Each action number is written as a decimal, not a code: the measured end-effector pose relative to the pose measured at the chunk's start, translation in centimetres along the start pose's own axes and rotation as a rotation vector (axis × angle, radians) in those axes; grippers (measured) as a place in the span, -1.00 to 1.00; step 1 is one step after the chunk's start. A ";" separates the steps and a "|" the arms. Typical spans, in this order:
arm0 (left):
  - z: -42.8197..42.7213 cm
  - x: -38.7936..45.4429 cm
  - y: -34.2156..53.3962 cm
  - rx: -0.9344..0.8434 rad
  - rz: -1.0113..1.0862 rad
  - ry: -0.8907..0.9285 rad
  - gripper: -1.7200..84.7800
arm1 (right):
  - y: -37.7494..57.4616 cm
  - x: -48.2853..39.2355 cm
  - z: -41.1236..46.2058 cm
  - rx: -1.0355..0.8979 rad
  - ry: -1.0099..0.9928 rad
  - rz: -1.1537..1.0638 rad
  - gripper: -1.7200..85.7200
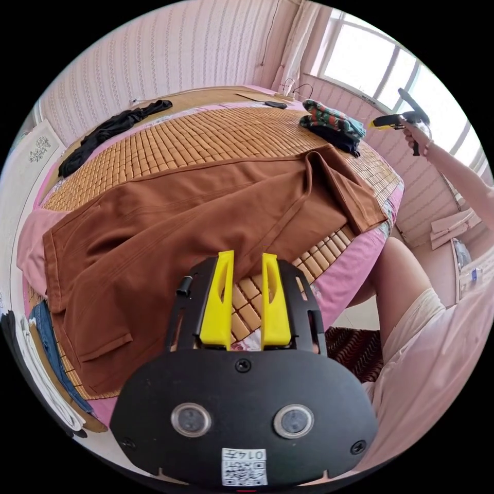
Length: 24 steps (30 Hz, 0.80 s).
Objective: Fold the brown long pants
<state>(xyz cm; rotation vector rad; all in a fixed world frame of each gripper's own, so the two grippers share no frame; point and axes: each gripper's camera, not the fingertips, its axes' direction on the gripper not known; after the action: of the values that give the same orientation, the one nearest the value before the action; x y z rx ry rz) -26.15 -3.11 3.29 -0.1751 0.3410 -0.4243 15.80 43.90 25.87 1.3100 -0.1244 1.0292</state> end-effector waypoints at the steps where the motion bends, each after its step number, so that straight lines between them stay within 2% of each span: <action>1: 0.4 -0.1 0.1 -0.021 -0.007 -0.005 -0.75 | 1.6 -2.3 1.0 -0.007 -0.058 -0.065 -0.71; 5: 1.2 0.2 -0.9 -0.067 0.028 -0.055 -0.75 | 8.7 -11.9 6.7 -0.137 -0.163 -0.275 -0.54; 7: 2.3 0.4 -2.2 -0.143 0.049 -0.089 -0.75 | 12.8 -17.0 11.4 -0.310 -0.157 -0.396 -0.45; 8: 2.5 0.5 -2.4 -0.149 0.054 -0.099 -0.75 | 13.5 -17.6 12.4 -0.337 -0.125 -0.406 -0.46; 9: 2.6 0.8 -2.8 -0.159 0.068 -0.119 -0.76 | 14.7 -18.6 12.6 -0.258 0.004 -0.427 -0.49; 13: 2.0 0.7 -3.8 -0.182 0.034 -0.098 -0.84 | 14.4 -17.8 12.9 -0.289 0.071 -0.442 -0.86; 15: 1.4 -0.2 -3.9 -0.172 -0.032 -0.049 -0.92 | 13.8 -16.2 12.7 -0.312 -0.002 -0.433 -0.88; 17: 0.7 -0.4 -3.8 -0.156 -0.043 -0.032 -0.96 | 13.1 -14.1 11.2 -0.260 0.002 -0.396 -0.88; 20: -1.7 0.6 -3.6 -0.106 0.027 -0.064 -0.98 | 12.7 -9.6 6.5 -0.083 0.048 -0.315 -0.89; 24: -6.8 2.4 -1.1 -0.031 0.149 -0.095 -0.98 | 16.1 -2.0 -0.2 0.147 0.010 -0.136 -0.89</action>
<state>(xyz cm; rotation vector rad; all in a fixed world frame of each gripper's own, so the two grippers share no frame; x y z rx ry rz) -26.95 -5.82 -3.47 -0.1985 0.2652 -0.2624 3.65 41.47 36.29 1.4254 0.0483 0.9431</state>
